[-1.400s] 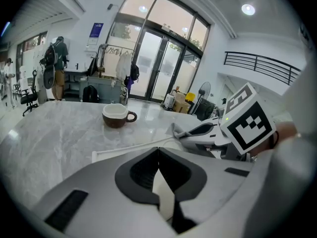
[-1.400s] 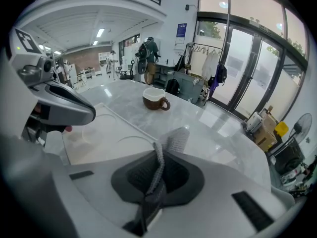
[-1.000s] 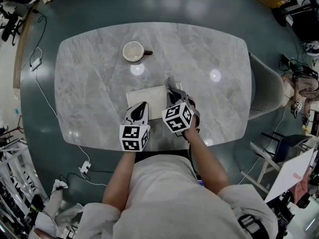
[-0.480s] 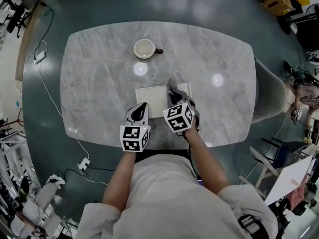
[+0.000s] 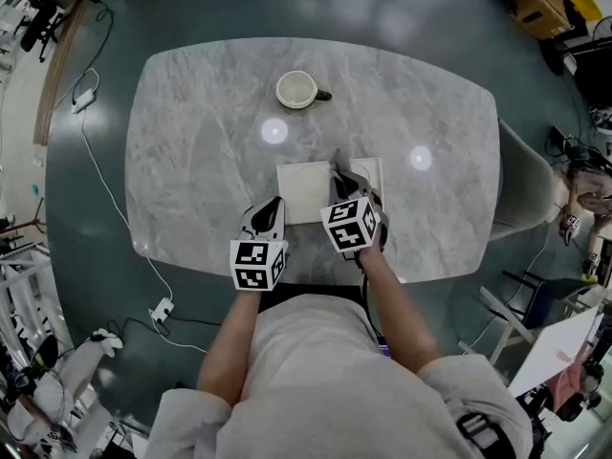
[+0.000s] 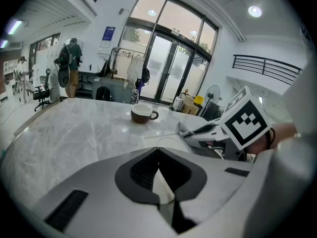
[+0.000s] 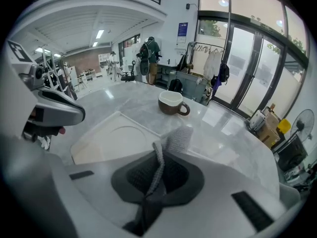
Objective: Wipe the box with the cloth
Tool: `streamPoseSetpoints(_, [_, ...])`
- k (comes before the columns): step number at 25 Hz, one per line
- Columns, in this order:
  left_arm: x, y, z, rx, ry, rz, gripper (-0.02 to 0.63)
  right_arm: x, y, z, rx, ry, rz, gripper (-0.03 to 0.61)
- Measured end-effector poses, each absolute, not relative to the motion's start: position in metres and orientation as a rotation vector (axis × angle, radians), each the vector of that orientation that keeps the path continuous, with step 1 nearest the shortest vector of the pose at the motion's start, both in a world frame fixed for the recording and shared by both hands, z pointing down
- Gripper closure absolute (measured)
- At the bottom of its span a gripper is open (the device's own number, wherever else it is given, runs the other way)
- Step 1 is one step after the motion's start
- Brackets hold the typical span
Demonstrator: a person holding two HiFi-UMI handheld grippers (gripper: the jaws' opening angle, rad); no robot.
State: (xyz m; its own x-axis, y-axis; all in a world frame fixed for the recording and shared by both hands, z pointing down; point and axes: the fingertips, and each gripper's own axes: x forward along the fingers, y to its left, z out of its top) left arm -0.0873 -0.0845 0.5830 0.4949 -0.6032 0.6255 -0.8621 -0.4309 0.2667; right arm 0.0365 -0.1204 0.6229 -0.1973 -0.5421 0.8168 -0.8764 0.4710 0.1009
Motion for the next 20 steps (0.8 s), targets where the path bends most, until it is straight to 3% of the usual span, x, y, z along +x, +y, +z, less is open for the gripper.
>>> streamPoseSetpoints(20, [-0.141,-0.077,0.582,2.173,-1.220,0.595,0.591,-0.024,-0.114,0.621,1.194,-1.928,0.568,0.545])
